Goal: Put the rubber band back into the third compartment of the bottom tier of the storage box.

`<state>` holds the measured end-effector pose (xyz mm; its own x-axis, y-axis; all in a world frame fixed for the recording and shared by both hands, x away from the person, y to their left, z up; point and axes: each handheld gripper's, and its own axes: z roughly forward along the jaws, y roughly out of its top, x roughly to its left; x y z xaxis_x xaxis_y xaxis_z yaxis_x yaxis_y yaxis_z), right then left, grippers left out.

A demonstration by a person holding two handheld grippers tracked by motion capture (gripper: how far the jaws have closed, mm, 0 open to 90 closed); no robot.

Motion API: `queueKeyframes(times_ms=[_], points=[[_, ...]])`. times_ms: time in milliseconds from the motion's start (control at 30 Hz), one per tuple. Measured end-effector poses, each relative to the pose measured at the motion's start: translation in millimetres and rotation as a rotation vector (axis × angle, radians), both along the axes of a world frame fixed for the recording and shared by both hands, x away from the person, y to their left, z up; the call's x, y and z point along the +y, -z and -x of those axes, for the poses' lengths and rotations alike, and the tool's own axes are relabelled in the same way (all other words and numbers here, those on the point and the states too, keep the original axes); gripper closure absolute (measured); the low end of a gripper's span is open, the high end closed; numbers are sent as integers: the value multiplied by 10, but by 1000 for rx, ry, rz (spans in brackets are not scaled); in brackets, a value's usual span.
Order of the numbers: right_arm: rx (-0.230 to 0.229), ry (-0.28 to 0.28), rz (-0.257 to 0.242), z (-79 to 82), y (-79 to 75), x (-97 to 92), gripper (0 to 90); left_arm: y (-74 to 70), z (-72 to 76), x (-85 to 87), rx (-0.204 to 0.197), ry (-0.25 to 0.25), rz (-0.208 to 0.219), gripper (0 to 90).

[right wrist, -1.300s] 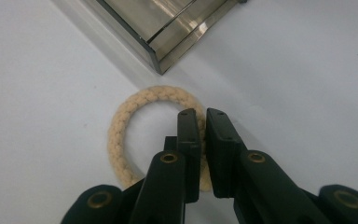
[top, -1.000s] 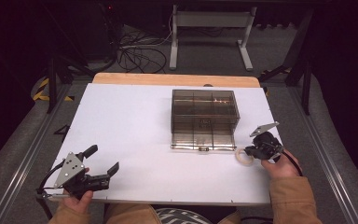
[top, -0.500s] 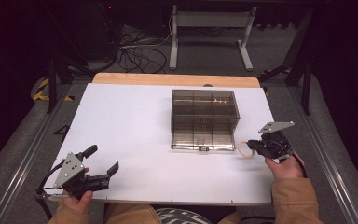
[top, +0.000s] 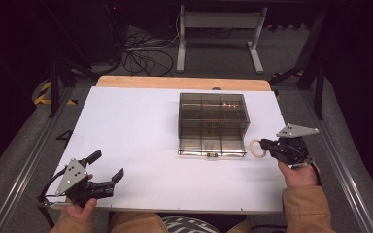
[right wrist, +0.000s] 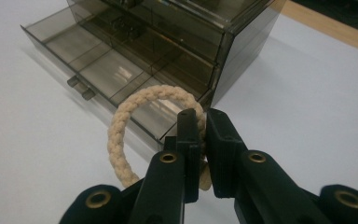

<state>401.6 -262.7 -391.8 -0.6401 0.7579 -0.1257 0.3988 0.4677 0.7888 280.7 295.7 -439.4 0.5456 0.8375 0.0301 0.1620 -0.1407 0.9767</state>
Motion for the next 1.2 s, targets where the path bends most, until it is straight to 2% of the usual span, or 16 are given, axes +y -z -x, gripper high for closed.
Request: queueKeyframes(times_ms=[567, 733, 1067, 1200], points=[[-162, 18, -74, 104, -41, 87, 839, 1, -1, 5, -2, -4, 7, 63], [-181, 27, -103, 115, -46, 78, 839, 0, 2, 9, -4, -5, 5, 63], [-215, 48, -116, 117, -40, 106, 838, 2, -2, 4, -3, -4, 6, 63], [-238, 33, -113, 120, -35, 148, 836, 3, -2, 4, -2, -5, 6, 64]])
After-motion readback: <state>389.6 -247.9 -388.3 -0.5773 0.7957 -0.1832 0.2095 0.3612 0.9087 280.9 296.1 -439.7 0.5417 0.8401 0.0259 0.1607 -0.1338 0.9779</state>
